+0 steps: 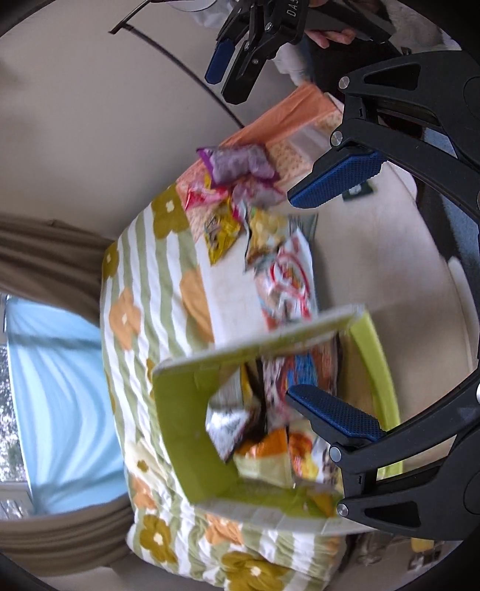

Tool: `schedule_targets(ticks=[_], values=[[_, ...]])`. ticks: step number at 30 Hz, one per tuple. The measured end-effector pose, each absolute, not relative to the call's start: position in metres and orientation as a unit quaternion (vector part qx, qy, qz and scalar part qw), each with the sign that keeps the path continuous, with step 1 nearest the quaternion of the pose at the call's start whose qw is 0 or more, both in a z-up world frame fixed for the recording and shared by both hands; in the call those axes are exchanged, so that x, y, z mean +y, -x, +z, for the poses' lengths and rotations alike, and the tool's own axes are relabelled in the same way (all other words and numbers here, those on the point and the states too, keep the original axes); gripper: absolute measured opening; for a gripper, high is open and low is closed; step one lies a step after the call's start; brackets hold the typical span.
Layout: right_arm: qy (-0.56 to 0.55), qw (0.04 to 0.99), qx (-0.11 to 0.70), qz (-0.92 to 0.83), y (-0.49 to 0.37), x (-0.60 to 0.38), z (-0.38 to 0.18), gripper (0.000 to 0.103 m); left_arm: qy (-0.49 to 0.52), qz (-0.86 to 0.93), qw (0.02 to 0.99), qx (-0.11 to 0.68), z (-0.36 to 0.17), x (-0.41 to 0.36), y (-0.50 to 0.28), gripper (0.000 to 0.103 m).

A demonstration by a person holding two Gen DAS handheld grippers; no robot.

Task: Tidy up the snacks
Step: 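Move both tools back to the table toward the green cracker packet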

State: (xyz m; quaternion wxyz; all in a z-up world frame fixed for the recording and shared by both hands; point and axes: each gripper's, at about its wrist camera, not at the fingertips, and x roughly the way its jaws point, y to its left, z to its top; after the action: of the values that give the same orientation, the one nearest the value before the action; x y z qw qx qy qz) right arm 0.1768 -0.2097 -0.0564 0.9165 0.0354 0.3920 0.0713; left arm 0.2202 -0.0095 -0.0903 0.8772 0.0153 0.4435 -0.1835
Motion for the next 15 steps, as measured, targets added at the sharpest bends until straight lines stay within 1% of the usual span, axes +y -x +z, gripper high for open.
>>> schedule_targets(ticks=[4,5,6,7,10,15], values=[[-0.039,0.911,0.405,0.07,-0.165,-0.25,-0.063,0.097,-0.027,-0.2,0.863,0.462,-0.106,-0.063,-0.209,0.096],[-0.039,0.908,0.412,0.071,-0.163,-0.262,-0.067,0.098,-0.03,-0.204,0.86,0.467,-0.111,-0.074,-0.206,0.096],[-0.038,0.907,0.414,0.071,-0.159,-0.271,-0.071,0.102,-0.033,-0.209,0.856,0.471,-0.117,-0.085,-0.202,0.096],[-0.038,0.905,0.417,0.073,-0.157,-0.279,-0.076,0.102,-0.036,-0.212,0.853,0.476,-0.123,-0.096,-0.199,0.096],[-0.047,0.904,0.417,0.081,-0.15,-0.301,-0.088,0.102,-0.05,-0.226,0.839,0.492,-0.143,-0.125,-0.19,0.096],[-0.044,0.878,0.466,0.099,-0.15,-0.326,-0.121,0.102,-0.104,-0.259,0.817,0.505,-0.173,-0.158,-0.178,0.096]])
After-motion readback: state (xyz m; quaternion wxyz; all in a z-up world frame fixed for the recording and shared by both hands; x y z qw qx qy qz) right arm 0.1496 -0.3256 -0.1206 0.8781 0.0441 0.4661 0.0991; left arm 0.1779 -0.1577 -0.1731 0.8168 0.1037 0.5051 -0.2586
